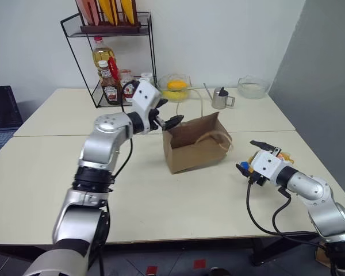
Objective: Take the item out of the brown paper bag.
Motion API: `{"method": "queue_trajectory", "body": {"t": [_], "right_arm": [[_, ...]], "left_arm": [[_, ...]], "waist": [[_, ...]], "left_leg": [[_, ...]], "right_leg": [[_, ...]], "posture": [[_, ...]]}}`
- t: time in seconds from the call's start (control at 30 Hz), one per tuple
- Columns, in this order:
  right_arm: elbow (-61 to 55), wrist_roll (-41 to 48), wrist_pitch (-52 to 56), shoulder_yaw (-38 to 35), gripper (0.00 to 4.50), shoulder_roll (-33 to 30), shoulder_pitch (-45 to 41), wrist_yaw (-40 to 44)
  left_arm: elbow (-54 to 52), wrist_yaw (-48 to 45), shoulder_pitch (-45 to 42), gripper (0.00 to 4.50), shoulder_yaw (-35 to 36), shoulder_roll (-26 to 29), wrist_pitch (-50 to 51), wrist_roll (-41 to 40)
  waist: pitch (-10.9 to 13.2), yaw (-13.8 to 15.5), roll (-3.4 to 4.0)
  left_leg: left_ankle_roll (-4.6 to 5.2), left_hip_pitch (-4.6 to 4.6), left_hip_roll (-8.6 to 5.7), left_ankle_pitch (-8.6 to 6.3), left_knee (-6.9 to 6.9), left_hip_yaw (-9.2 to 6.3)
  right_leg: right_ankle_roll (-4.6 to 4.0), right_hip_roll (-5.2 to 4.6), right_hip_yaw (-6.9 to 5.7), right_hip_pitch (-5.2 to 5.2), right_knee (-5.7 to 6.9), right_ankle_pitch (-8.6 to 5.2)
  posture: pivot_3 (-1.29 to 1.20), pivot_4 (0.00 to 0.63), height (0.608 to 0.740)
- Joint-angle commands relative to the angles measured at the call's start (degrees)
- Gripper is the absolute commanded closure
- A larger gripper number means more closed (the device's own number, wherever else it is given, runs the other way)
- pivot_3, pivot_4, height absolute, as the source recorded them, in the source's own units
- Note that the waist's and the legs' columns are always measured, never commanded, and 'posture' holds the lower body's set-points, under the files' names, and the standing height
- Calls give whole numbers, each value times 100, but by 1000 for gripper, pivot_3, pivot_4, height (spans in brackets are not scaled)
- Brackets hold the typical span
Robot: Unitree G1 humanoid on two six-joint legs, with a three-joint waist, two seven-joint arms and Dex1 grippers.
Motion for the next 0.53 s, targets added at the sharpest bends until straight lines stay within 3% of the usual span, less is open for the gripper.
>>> {"method": "queue_trajectory", "body": {"t": [0.03, 0.23, 0.37, 0.53], "right_arm": [[-300, 153, 317, -411, 0, 243, 25, -379], [-1013, 615, 1326, -758, 0, 1335, 465, -1042], [-1918, 1275, 2198, -901, 0, 2426, 1052, -1518], [-2724, 1394, 2355, -761, 0, 2946, 2137, -1805]], "left_arm": [[-664, -16, 229, 77, 500, 476, 448, -292], [-1973, 841, 2142, 77, 1362, 887, 946, -201], [-2796, 1937, 3896, 77, 1827, 199, 822, 63], [-3800, 2919, 5481, 77, 1441, -955, 676, 343]], "waist": [[0, 0, 0], [-5, -8, 5], [-5, 45, 1], [-11, 176, -6]], "left_leg": [[0, 0, 2, 0, 0, 0], [0, 5, 10, -1, -7, -1], [-2, 8, 17, -2, -7, -4], [-3, 0, 14, -2, 1, -6]], "right_leg": [[0, 1, 0, 0, 0, 0], [-7, 5, 0, 0, 4, -4], [-12, 4, -1, 0, 9, -6], [-10, -8, -3, 4, 0, -6]], "posture": [[0, 150, 740], [0, 150, 740], [0, 150, 740], [0, 150, 740]]}}
